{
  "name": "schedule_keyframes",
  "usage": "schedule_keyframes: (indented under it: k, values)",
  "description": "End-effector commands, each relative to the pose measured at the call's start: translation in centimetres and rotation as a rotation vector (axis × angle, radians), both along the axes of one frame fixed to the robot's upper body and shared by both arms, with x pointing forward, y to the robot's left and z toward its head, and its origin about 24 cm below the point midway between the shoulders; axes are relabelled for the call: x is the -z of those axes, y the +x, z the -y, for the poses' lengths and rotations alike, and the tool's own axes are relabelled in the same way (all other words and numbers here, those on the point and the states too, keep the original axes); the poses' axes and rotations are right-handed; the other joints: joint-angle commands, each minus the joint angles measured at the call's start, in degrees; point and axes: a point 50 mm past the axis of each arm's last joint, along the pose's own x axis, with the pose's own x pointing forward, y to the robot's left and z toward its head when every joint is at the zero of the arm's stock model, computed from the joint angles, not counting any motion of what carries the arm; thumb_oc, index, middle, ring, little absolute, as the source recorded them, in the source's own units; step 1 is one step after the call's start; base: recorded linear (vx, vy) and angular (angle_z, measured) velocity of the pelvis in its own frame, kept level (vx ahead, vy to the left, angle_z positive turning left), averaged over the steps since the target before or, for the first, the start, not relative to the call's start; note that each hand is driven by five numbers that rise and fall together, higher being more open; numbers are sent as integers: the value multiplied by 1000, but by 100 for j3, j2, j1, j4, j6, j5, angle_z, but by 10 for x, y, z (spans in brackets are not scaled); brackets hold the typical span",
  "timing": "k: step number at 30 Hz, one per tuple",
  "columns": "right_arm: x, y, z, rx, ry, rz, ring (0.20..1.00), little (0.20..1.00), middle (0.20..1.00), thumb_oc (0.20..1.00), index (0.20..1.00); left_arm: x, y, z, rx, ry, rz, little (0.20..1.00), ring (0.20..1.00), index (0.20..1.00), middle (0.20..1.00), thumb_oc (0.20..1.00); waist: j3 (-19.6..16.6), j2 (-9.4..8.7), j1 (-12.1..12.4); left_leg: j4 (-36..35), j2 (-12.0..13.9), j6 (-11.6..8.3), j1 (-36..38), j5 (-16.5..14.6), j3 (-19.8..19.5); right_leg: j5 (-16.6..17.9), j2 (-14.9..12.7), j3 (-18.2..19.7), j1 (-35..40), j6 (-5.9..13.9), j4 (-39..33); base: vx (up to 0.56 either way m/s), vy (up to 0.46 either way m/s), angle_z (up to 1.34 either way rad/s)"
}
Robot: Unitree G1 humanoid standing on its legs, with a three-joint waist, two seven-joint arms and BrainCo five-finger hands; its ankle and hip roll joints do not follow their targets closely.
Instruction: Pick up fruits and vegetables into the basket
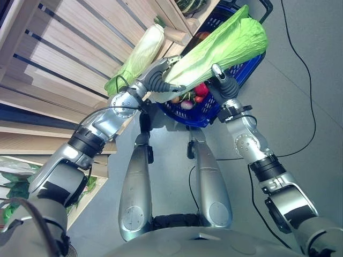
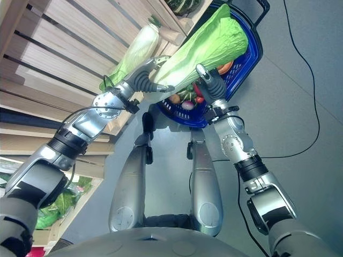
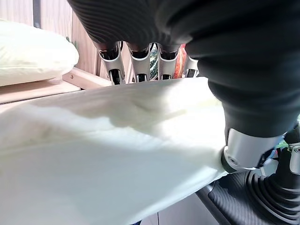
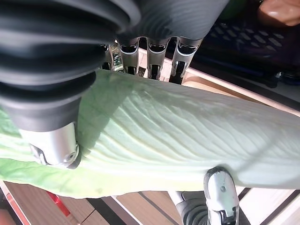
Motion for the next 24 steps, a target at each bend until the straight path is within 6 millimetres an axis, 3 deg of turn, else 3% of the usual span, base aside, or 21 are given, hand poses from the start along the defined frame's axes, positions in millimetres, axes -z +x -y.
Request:
schedule_keyframes:
  k: [1, 13, 14, 24]
  values:
    - [-65, -20, -12, -126, 91, 343, 200, 200, 200, 200, 200, 15, -5, 0, 15, 67, -65, 200, 200, 200, 200, 200, -27, 231, -87, -453, -167, 64, 99, 196, 117, -554, 106, -385, 319, 329, 478, 0, 0, 0]
    - [-63, -20, -12, -125, 91, 343, 200, 200, 200, 200, 200, 16, -3, -4, -35, 49, -48, 200, 200, 200, 200, 200, -27, 236, -83, -468, -172, 60, 97, 202, 111, -553, 111, -386, 316, 331, 465, 0, 0, 0]
    - [-63, -20, -12, -126, 93, 342, 200, 200, 200, 200, 200, 16, -3, -5, -49, 37, -46, 1000, 1000, 1000, 1000, 1000, -27, 235, -83, -468, -168, 58, 101, 201, 112, -554, 106, -387, 319, 331, 464, 0, 0, 0]
    - [-63, -20, -15, -117, 110, 342, 200, 200, 200, 200, 200, 15, 1, -26, -263, -209, 73, 1000, 1000, 1000, 1000, 1000, -27, 206, -17, -481, -196, 67, 129, 210, 56, -569, 120, -405, 351, 323, 469, 0, 0, 0]
